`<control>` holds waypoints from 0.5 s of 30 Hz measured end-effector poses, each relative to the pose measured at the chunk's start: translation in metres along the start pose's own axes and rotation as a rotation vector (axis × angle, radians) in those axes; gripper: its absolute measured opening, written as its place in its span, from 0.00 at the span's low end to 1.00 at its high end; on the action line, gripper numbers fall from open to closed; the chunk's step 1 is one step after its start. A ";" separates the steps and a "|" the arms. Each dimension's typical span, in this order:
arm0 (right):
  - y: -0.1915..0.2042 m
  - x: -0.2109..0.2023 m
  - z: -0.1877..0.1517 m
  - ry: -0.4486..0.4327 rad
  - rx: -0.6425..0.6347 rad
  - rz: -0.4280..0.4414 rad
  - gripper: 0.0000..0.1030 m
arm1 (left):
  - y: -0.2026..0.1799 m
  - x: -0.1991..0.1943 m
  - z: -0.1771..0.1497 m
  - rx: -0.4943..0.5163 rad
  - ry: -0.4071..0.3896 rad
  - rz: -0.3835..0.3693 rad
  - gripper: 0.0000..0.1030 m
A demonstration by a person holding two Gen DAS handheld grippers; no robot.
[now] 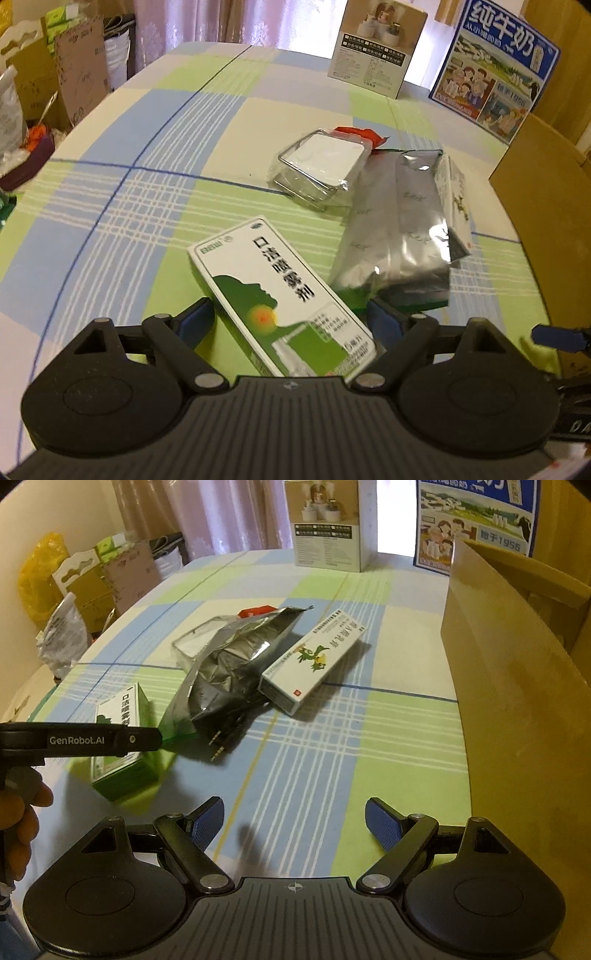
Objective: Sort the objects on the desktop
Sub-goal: 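Grasp the green-and-white spray box with left tool while right tool grasps the white cream box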
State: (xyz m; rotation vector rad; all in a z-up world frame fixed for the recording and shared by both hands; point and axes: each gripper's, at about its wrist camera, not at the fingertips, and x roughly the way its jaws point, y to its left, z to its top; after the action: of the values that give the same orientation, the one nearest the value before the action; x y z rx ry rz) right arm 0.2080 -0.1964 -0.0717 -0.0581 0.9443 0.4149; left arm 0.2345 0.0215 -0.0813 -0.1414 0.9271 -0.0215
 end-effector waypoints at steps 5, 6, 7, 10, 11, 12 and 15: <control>-0.005 0.000 0.003 -0.015 0.021 -0.010 0.79 | 0.000 0.002 0.002 0.083 -0.002 0.047 0.50; -0.005 0.000 0.004 -0.020 0.025 -0.012 0.79 | 0.000 0.003 0.002 0.100 -0.005 0.056 0.50; -0.006 0.001 0.005 -0.025 0.029 -0.012 0.79 | 0.001 0.004 0.002 0.110 -0.006 0.058 0.50; -0.007 0.002 0.011 -0.051 0.050 -0.010 0.79 | 0.003 0.006 0.006 0.109 -0.013 0.056 0.50; -0.007 0.003 0.014 -0.060 0.056 -0.009 0.79 | 0.004 0.008 0.008 0.104 -0.019 0.057 0.50; -0.007 0.003 0.017 -0.071 0.060 -0.009 0.79 | 0.005 0.009 0.009 0.100 -0.024 0.059 0.50; -0.008 0.007 0.027 -0.098 0.082 -0.005 0.78 | 0.009 0.013 0.015 0.088 -0.045 0.065 0.50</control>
State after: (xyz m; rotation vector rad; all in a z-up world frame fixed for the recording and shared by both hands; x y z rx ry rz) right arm 0.2353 -0.1950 -0.0619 0.0337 0.8637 0.3706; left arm 0.2540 0.0308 -0.0835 -0.0301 0.8836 0.0010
